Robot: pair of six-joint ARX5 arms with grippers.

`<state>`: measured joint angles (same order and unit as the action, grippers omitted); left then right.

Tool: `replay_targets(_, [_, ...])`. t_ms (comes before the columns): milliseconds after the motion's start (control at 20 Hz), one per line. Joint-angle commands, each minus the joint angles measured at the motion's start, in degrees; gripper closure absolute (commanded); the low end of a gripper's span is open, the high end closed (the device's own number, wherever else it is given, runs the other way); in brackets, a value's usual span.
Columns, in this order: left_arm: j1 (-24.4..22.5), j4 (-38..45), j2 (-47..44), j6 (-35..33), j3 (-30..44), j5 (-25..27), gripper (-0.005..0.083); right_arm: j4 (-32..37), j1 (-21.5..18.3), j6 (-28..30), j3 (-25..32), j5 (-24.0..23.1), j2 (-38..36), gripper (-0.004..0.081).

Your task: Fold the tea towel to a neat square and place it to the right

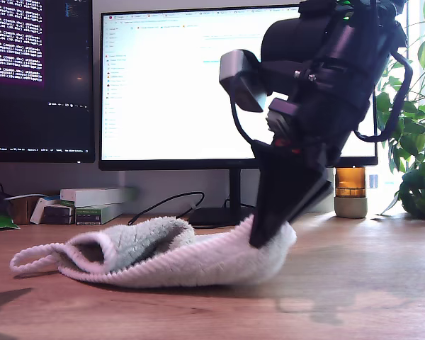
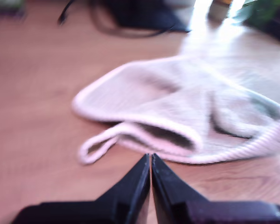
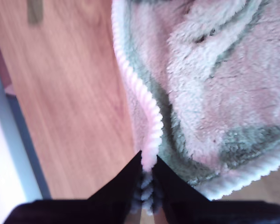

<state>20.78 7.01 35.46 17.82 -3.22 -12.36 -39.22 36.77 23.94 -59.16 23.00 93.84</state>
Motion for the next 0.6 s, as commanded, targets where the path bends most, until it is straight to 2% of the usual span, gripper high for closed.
replay_targets(0, [-1.1,1.0,2.2,1.3,-0.6,-2.0,0.0792,-1.1,1.4,0.1,0.2,-0.8,-0.2,0.0739])
replay_targets(150, [-2.7,4.0,6.3,3.3,-0.6,-5.2,0.0786,-1.8,2.8,0.1,0.2,-1.3,-0.2,0.0664])
replay_targets(250, [-3.7,6.9,8.8,1.5,-0.9,-5.1,0.0753,-2.1,3.1,0.1,0.2,-1.3,-0.2,0.0663])
replay_targets(400, [-4.5,8.3,11.7,-10.4,-2.2,-2.5,0.0504,-1.8,3.3,0.1,0.2,-1.2,-0.2,0.0664])
replay_targets(450, [-4.5,8.9,12.8,-13.4,-2.3,-0.7,0.0477,-1.8,3.3,0.1,0.2,-1.2,-0.2,0.0664])
replay_targets(550, [-4.5,11.1,15.9,-16.7,-2.3,-0.7,0.0477,-1.3,3.3,0.1,0.2,-1.1,-0.2,0.0664])
